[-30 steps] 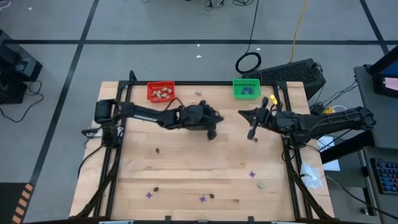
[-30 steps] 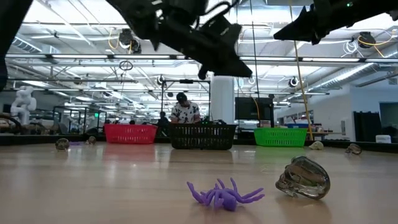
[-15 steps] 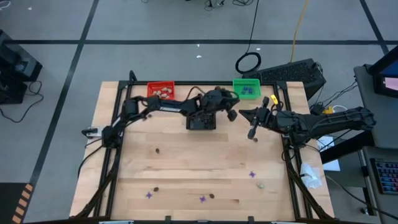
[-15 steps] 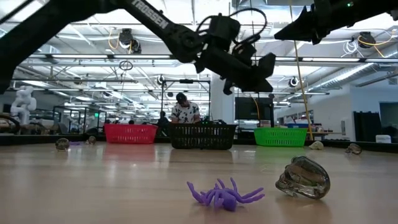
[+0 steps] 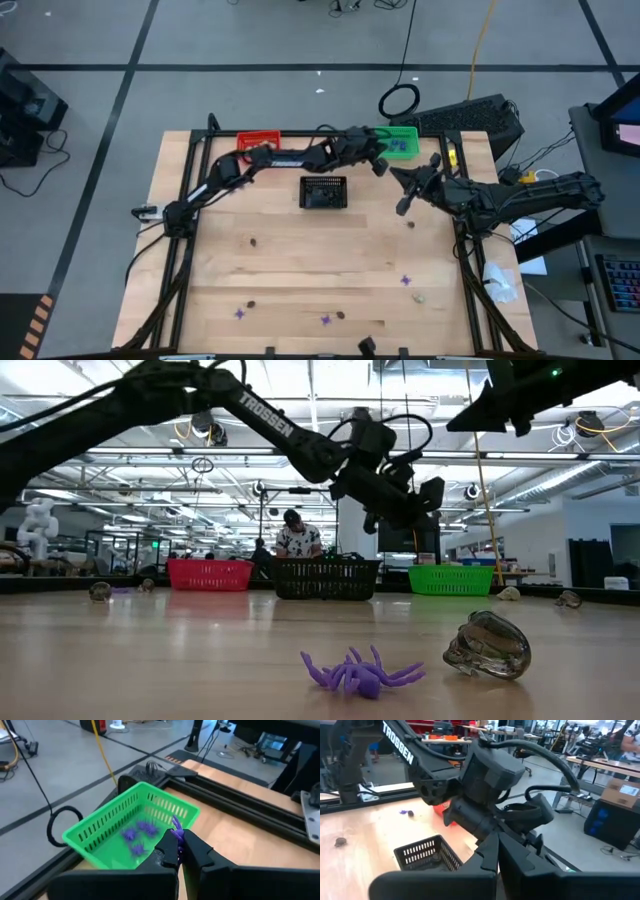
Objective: Sort Halloween decoration
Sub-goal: Put the violet spider toy into the green bin
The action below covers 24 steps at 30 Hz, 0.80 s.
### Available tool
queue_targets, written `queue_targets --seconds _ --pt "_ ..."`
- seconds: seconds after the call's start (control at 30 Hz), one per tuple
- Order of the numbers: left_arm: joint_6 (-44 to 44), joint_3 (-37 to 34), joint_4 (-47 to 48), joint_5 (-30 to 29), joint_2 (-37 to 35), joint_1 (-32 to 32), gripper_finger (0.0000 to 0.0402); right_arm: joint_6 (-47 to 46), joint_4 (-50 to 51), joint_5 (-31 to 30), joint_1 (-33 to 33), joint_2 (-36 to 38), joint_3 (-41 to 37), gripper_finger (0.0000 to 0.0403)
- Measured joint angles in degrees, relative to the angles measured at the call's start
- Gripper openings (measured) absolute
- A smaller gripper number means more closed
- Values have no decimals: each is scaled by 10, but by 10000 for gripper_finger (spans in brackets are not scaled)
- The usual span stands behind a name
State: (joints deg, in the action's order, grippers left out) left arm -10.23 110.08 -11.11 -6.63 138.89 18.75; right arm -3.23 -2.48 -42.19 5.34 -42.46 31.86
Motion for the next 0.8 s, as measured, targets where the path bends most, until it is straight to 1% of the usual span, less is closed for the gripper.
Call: queue_targets --seconds 0.17,0.3,0.4,0.6,0.7,0.8 --pt "-15 62 28 24 36 14 0 -2 4 0 -1 2 0 0" --pt "-15 113 78 26 66 22 0 -2 6 0 -1 4 0 0" --pt "-15 138 101 30 79 26 0 -2 6 0 -1 4 0 0" --pt "-32 142 104 43 96 36 0 2 6 0 -1 4 0 0" --pt "-47 142 106 63 97 37 0 2 6 0 -1 4 0 0" --pt "-56 142 100 68 100 39 0 3 6 0 -1 4 0 0"
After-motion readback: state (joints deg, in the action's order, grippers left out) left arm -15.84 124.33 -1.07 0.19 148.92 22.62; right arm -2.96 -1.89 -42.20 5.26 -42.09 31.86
